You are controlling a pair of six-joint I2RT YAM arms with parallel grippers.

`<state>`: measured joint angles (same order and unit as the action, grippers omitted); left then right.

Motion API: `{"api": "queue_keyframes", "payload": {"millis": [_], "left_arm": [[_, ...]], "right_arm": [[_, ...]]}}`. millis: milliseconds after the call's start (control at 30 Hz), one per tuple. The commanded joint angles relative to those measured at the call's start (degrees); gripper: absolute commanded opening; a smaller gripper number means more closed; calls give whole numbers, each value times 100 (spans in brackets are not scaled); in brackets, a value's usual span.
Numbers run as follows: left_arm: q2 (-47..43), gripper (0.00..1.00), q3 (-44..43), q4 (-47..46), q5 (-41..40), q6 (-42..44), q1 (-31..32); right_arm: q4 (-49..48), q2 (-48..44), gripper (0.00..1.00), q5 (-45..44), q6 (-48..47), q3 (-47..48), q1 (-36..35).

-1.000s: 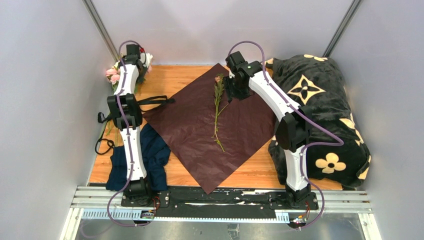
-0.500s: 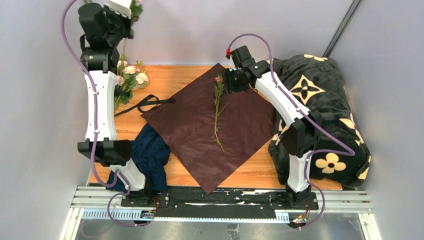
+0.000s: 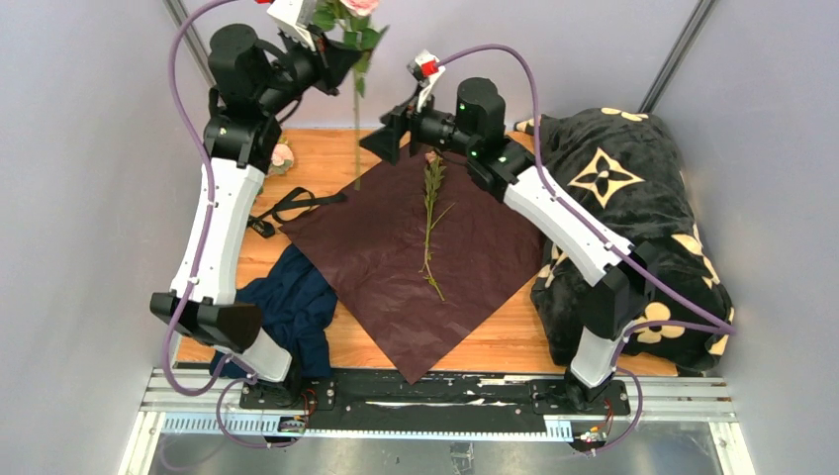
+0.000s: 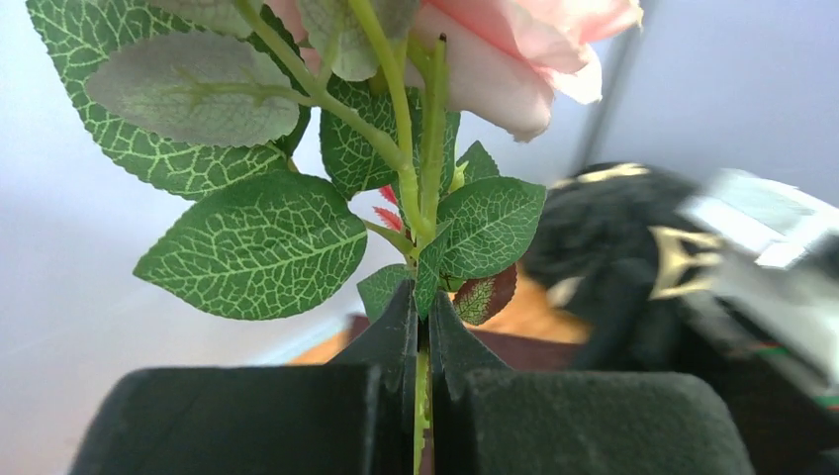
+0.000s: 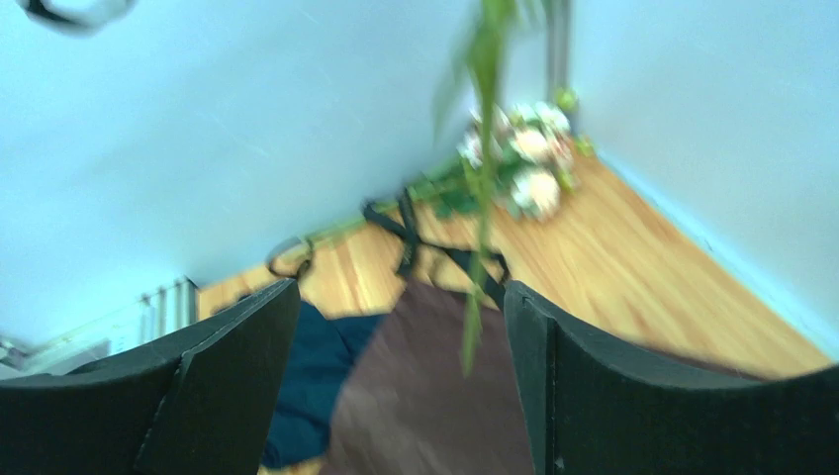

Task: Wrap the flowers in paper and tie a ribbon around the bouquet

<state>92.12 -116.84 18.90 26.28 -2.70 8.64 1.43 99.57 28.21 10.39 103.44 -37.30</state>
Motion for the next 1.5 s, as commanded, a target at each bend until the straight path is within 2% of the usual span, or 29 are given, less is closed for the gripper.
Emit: {"api": "queue_keyframes", "payload": {"millis": [0,100,233,300,367,400,500,533,567,600,633,733,800,867,967,1033,1067,1100,1167,1233,1367,1467], "left_arm": [[-479,0,470,-641,333,-1324,602],[-724,0,938,-1040,322,-1594,739],[-733,0,908,-1037,523,-1815,770],[-769,0,917,-1033,573,-1802,770],[-768,0,895,-947,537,-1766,768],[-766,0,881,-893,508,-1748,770],[-772,0,870,-531,190,-1453,768],[-774,12,877,-308,-106,-1297,763],[-771,42,908,-59,-433,-1090,762],[-780,81,988,183,-819,-781,757],[-790,99,1136,485,-1342,-449,753],[-724,100,1759,882,-3279,647,590],[-501,100,2097,1052,-4025,1165,248],[-39,99,2203,1275,-4658,1874,-103],[1240,82,1585,2080,-5774,2561,-387],[1843,76,1072,2623,-5997,2611,-705],[2196,76,861,2802,-5955,2560,-920],[2387,75,710,2932,-5920,2500,-1228],[2614,75,589,2963,-5903,2649,-1466],[2771,76,661,2973,-5969,2989,-1572],[3010,74,808,2989,-5952,3269,-1760],[3262,67,615,3007,-5838,3141,-1980]], "right_arm": [[-1682,538,81,461,747,648,-273],[-1334,698,81,157,771,885,-278],[-1364,565,74,-75,687,609,-282],[-1378,527,52,-106,683,531,-281],[-1285,520,5,-41,681,562,-278],[-1196,520,0,-28,702,590,-278],[-612,543,0,-199,920,697,-193],[-345,572,0,-295,1106,699,-114],[22,624,0,-405,1298,703,-26],[503,682,0,-547,1490,707,85],[997,753,0,-752,1693,695,178],[2174,1042,0,-1122,2244,425,476],[2858,1346,0,-1339,2523,302,607],[3418,1845,0,-1255,2593,603,675],[4699,2905,0,-1171,2361,1833,719],[5065,3272,0,-1354,2297,2244,748],[5165,3455,3,-1366,2359,2254,769],[5199,3554,10,-1314,2377,2219,794],[5376,3677,32,-1329,2305,2279,813],[5716,3740,42,-1507,2158,2556,812],[6363,3568,48,-1902,1826,2903,784],[6514,3120,48,-2222,1603,2719,687]]}}
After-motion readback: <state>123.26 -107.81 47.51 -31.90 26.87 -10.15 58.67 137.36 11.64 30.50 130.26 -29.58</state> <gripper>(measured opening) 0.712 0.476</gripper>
